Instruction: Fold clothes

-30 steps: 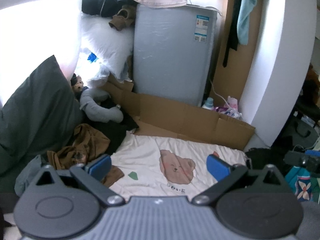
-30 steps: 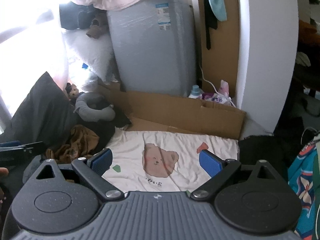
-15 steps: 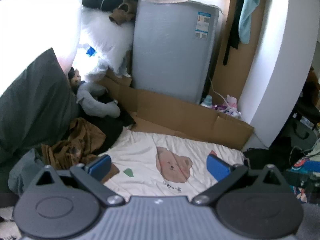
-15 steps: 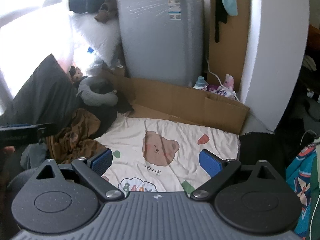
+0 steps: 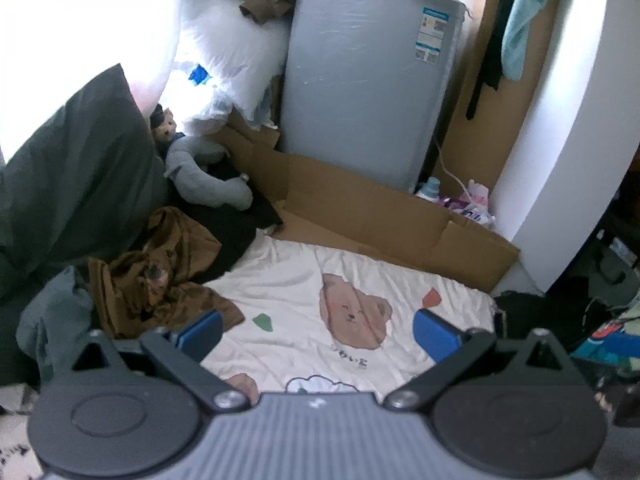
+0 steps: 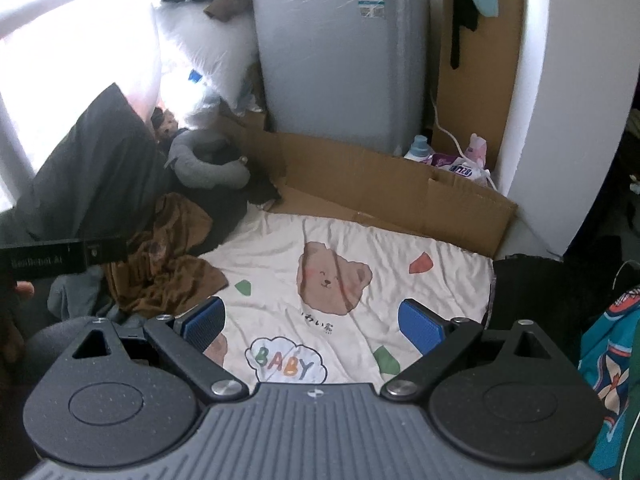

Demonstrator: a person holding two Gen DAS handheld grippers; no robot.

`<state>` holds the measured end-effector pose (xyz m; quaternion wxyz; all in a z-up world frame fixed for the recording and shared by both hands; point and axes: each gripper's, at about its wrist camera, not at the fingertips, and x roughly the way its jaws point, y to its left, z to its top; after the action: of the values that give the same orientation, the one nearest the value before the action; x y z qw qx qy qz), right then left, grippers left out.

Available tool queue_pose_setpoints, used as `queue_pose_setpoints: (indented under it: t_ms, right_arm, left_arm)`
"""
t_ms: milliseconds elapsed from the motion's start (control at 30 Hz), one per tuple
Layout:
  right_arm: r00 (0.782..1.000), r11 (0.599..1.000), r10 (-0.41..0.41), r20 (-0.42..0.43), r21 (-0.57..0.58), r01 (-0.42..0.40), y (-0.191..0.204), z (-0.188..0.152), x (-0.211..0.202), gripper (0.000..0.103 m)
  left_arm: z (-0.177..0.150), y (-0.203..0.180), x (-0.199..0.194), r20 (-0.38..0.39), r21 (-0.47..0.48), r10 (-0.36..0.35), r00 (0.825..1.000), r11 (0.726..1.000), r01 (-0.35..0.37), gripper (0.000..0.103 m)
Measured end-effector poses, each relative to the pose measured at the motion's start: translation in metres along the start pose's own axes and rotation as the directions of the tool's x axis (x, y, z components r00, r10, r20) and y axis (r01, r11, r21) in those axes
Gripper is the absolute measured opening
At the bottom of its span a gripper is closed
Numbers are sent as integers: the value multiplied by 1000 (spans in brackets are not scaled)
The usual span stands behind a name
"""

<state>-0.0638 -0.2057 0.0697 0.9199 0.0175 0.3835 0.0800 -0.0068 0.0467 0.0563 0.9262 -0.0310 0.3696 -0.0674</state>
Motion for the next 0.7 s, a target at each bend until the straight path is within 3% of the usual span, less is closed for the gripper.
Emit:
queue_pose_setpoints:
  t_ms: [700]
  right_arm:
    - [999,999,2,49,42,-4,-11,-6,-9,97]
  left_arm:
    - [0,-2,-4,28,1,56,998,998,-56,102]
